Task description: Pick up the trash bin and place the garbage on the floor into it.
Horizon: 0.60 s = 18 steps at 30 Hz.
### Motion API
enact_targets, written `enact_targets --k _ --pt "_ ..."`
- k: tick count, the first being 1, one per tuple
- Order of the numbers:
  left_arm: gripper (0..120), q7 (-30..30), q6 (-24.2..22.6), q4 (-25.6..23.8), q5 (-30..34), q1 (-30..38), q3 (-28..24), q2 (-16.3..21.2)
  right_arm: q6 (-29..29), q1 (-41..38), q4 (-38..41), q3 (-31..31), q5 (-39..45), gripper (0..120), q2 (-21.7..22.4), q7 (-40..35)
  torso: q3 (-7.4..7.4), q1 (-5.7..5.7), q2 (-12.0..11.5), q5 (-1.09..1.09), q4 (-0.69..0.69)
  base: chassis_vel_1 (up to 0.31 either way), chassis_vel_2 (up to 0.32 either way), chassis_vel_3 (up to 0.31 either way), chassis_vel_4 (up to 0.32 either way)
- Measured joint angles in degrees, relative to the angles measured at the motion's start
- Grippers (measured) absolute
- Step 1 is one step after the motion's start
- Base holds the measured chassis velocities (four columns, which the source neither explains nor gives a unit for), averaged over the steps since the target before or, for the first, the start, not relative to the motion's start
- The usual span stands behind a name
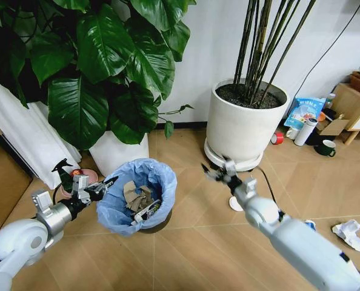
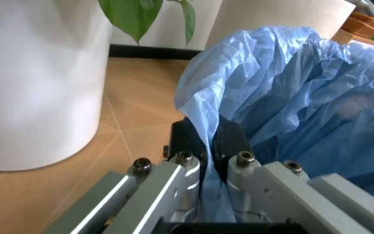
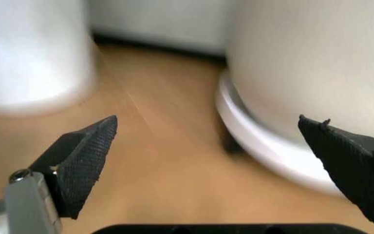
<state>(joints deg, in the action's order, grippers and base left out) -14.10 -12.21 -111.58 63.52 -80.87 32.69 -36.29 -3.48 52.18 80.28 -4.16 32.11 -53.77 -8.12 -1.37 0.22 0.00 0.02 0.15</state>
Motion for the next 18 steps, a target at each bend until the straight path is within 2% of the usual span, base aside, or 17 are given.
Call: enact_targets --k 1,4,18 --pt "0 0.0 0.0 0.0 0.0 0.0 0.0 0.0 0.0 0.0 0.0 0.0 0.0 100 0.0 0.0 0.0 0.0 0.0 0.0 0.0 0.0 0.0 0.0 0.0" --pt "0 0.0 0.0 -0.4 0.0 -0.3 0.3 0.1 0.3 -0.1 -7.4 0.6 -3.2 100 -1.3 0.2 0.0 0.0 0.0 0.01 -0.02 0.0 0.0 0.0 0.0" --pt "0 0.4 0.0 -0.3 0.2 0.0 -0.2 0.3 3.0 -1.6 -18.0 0.5 -0.5 100 -4.7 1.6 0.0 0.0 0.0 0.03 -0.02 0.0 0.0 0.0 0.0"
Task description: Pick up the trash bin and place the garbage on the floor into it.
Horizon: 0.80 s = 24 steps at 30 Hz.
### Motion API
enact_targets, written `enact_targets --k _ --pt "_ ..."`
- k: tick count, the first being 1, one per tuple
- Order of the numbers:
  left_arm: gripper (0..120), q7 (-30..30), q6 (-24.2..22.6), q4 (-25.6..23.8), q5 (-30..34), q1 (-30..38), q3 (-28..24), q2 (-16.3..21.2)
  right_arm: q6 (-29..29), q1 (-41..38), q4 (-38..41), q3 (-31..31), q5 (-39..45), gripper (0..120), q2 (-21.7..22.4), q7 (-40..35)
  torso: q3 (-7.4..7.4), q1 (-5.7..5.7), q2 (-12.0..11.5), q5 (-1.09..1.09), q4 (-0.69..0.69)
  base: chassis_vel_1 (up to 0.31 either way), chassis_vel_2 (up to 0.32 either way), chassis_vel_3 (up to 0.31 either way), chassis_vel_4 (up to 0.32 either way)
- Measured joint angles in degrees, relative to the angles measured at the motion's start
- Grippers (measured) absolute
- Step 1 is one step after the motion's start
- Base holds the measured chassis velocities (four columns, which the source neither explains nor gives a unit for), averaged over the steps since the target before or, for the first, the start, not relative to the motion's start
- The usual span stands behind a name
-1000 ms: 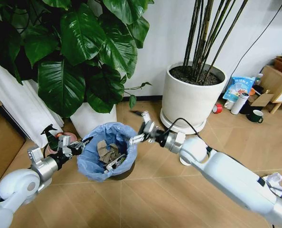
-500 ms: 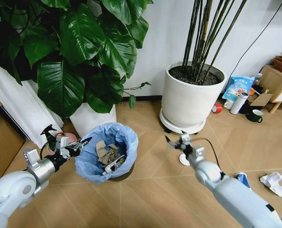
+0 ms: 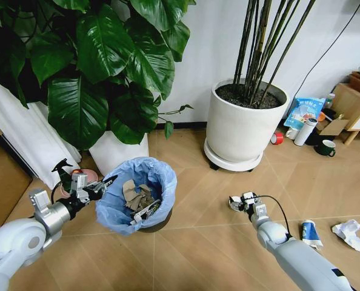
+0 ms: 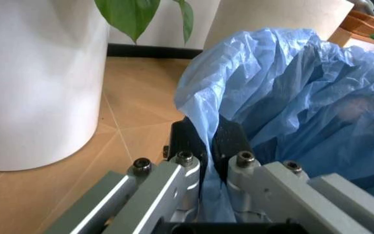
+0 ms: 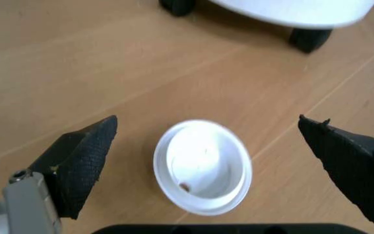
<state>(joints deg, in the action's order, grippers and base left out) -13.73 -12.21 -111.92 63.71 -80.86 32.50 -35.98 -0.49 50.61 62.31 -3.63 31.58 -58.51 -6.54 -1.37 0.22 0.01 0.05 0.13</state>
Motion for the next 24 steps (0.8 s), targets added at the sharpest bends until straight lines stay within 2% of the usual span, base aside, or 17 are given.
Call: enact_targets --k 8,10,13,24 --pt "0 0.0 0.0 0.5 0.1 0.1 0.0 0.2 0.0 -4.2 -8.8 -0.7 1.0 100 -5.2 3.1 0.0 0.0 0.0 0.04 0.0 0.0 0.0 0.0 0.0" --pt "0 0.0 0.0 0.7 0.1 0.3 -0.1 0.2 -0.9 -6.2 -13.1 -0.7 0.2 100 -7.9 4.1 0.0 0.0 0.0 -0.04 -0.01 0.0 0.0 0.0 0.0" --pt "0 -0.1 0.0 0.9 0.2 0.4 -0.4 0.2 -1.7 -8.5 -18.4 -0.2 -0.9 100 -11.1 5.2 -0.01 0.0 0.0 0.02 -0.02 0.0 0.0 0.0 0.0" --pt "0 -0.3 0.1 1.2 0.2 0.8 -1.0 0.2 -2.2 -10.7 -24.0 1.4 -2.4 100 -14.3 5.3 0.0 0.0 0.0 0.01 0.0 0.0 0.0 0.0 0.0"
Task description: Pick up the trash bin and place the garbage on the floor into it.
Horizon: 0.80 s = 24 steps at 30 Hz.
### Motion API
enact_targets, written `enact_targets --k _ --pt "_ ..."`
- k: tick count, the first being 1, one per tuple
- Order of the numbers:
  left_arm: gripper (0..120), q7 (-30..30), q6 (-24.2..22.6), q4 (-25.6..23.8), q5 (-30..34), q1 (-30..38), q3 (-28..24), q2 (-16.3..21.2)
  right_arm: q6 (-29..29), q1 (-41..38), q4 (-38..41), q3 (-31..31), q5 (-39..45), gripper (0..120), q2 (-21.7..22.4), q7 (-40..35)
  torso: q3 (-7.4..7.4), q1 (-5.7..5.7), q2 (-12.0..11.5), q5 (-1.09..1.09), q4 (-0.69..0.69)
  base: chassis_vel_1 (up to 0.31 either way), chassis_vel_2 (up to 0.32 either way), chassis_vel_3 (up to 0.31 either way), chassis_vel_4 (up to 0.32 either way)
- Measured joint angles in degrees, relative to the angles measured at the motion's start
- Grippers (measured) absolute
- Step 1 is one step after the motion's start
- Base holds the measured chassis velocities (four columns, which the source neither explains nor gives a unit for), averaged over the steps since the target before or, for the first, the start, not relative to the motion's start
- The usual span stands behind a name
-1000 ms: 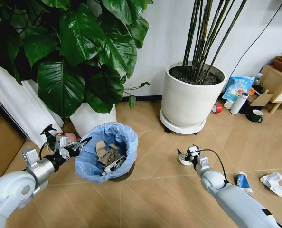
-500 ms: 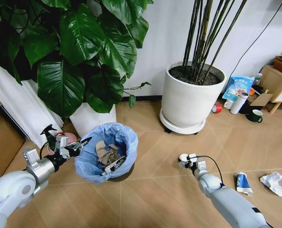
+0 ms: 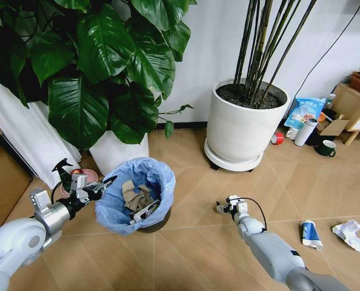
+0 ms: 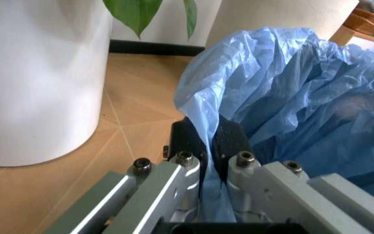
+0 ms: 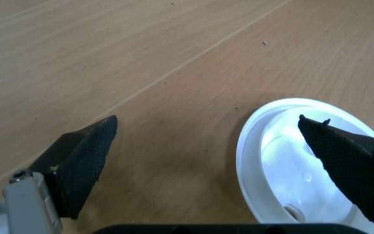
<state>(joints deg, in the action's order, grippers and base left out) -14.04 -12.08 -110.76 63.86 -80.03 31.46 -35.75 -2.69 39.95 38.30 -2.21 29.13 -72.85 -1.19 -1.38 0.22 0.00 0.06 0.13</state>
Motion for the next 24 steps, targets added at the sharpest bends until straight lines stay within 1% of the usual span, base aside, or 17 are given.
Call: enact_targets --k 7,9,10,11,15,16,20,21,22,23,24 --pt "0 0.1 0.0 -0.1 0.0 0.1 -0.1 0.0 1.3 0.5 -0.5 0.5 0.7 100 -0.3 -0.2 0.0 0.0 0.0 -0.01 0.0 0.0 0.0 0.0 0.0" --pt "0 0.1 0.0 -0.2 0.0 0.1 -0.1 0.0 1.4 0.5 -1.2 1.0 1.1 96 -0.7 -0.1 0.01 0.0 0.0 0.0 0.0 0.0 0.0 0.0 0.0" --pt "0 0.1 0.0 -0.2 0.0 0.1 -0.1 0.0 1.4 0.5 -1.2 1.0 1.1 96 -0.7 -0.1 0.01 0.0 0.0 0.0 0.0 0.0 0.0 0.0 0.0" --pt "0 0.1 0.0 -0.2 0.0 0.0 0.0 0.0 1.4 0.6 -1.5 1.3 1.2 94 -0.9 0.0 0.01 0.0 0.0 0.0 0.0 0.0 0.0 0.0 0.0" --pt "0 0.2 0.0 -0.3 0.0 0.0 0.0 0.0 1.4 0.7 -1.5 1.4 1.3 75 -1.1 0.2 0.02 -0.01 0.0 0.0 -0.01 0.0 0.0 0.0 0.0" --pt "0 0.2 0.0 -0.3 0.0 0.0 0.0 0.0 1.4 0.7 -1.5 1.4 1.3 75 -1.1 0.2 0.02 -0.01 0.0 0.0 -0.01 0.0 0.0 0.0 0.0" --pt "0 0.2 0.0 -0.4 0.1 -0.4 0.3 0.0 1.7 0.6 -1.5 1.3 1.4 58 -1.2 0.2 0.02 -0.01 0.0 0.0 -0.01 0.0 0.0 0.0 0.0" --pt "0 0.2 0.0 -0.4 0.1 -0.4 0.3 0.0 1.7 0.6 -1.5 1.3 1.4 58 -1.2 0.2 0.02 -0.01 0.0 0.0 -0.01 0.0 0.0 0.0 0.0" --pt "0 0.1 0.0 -0.4 0.1 -0.4 0.4 0.0 1.9 0.6 -1.5 1.2 1.4 55 -1.2 0.1 0.02 -0.01 0.0 0.01 -0.01 0.0 0.0 0.0 0.0" --pt "0 0.1 0.0 -0.4 0.1 -0.5 0.5 0.0 2.0 0.5 -1.6 1.3 1.4 49 -1.2 0.1 0.02 -0.01 0.0 0.01 -0.01 0.0 0.0 0.0 0.0" --pt "0 0.0 0.0 -0.4 0.1 -0.5 0.6 0.0 2.1 0.5 -1.7 1.3 1.4 47 -1.2 0.0 0.02 -0.01 0.0 0.02 0.0 0.0 0.0 0.0 0.0"
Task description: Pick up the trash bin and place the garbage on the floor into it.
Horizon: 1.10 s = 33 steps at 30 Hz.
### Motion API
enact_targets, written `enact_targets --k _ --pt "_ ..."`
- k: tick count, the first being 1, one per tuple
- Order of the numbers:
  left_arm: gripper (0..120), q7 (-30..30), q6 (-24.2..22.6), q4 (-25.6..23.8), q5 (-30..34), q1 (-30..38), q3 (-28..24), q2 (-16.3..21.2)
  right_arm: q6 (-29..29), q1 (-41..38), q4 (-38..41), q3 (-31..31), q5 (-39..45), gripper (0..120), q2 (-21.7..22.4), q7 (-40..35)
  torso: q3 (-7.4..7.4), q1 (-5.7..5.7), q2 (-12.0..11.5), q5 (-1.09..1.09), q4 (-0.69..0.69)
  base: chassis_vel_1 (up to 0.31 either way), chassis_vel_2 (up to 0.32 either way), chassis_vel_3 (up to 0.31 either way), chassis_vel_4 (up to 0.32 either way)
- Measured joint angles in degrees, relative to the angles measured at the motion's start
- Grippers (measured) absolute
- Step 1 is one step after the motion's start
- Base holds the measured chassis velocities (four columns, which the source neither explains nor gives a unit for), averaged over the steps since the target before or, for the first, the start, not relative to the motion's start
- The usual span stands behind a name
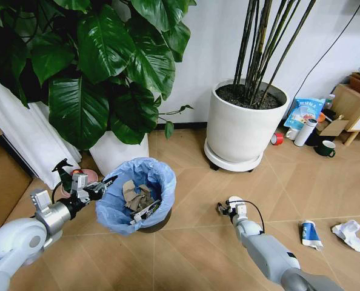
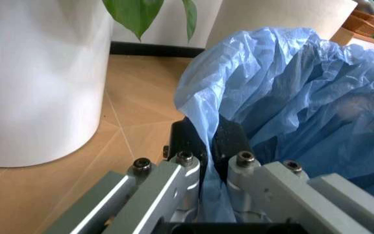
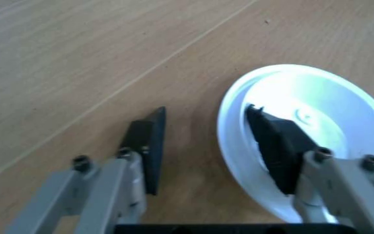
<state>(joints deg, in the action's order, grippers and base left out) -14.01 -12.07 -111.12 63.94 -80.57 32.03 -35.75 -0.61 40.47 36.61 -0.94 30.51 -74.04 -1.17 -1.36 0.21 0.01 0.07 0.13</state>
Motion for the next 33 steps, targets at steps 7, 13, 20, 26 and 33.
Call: enact_targets --k 7,13,20,26,33 --pt "0 -0.2 0.1 0.1 0.2 0.0 0.3 0.1 1.0 0.6 0.4 0.0 -0.1 22 0.6 -0.4 0.0 0.0 0.0 0.01 0.0 0.0 0.0 0.0 0.0" --pt "0 -0.3 0.1 0.3 0.2 0.2 0.3 0.1 1.7 1.7 1.7 -0.3 -0.1 4 1.5 -0.4 0.0 0.0 0.0 0.01 0.0 0.0 0.0 0.0 0.0" --pt "0 -0.3 0.1 0.4 0.2 0.5 0.2 0.0 1.8 1.7 1.9 -0.7 -0.3 0 1.8 -0.1 -0.02 0.0 0.0 -0.02 0.01 0.0 0.0 0.0 0.0" --pt "0 -0.3 0.1 0.5 0.2 0.5 0.2 -0.1 2.2 2.1 3.8 -1.1 -0.7 0 2.8 0.0 -0.04 0.01 0.0 -0.07 0.0 0.0 0.0 0.0 0.0" --pt "0 -0.3 0.1 0.4 0.2 0.6 0.1 0.0 0.5 4.7 14.3 -1.9 -1.8 0 8.2 1.0 -0.06 0.03 -0.1 -0.07 0.02 0.0 0.0 0.0 0.0"
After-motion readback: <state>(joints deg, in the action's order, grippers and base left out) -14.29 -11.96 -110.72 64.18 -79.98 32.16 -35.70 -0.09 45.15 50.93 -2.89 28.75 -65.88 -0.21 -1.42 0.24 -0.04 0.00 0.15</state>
